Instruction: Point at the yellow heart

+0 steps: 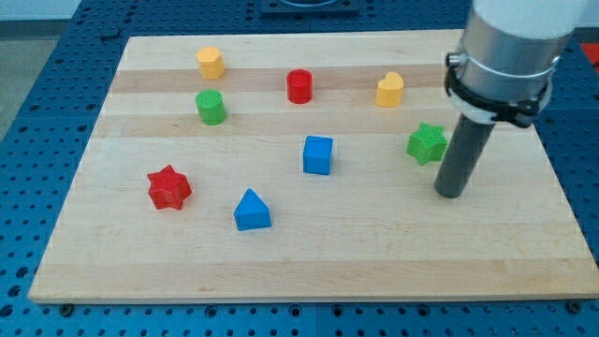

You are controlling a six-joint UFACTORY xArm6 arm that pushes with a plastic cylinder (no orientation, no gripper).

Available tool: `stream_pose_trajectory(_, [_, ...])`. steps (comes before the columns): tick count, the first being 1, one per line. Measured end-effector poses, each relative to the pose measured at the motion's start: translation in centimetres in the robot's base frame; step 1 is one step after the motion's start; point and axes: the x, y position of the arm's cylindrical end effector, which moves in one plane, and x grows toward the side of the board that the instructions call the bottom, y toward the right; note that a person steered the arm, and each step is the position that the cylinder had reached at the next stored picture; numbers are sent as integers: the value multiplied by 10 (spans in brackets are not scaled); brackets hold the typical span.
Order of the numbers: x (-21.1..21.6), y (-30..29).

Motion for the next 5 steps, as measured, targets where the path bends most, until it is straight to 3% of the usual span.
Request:
stream_pose_trajectory(3, [-75,-2])
stream_pose_trajectory(5, [-91,38])
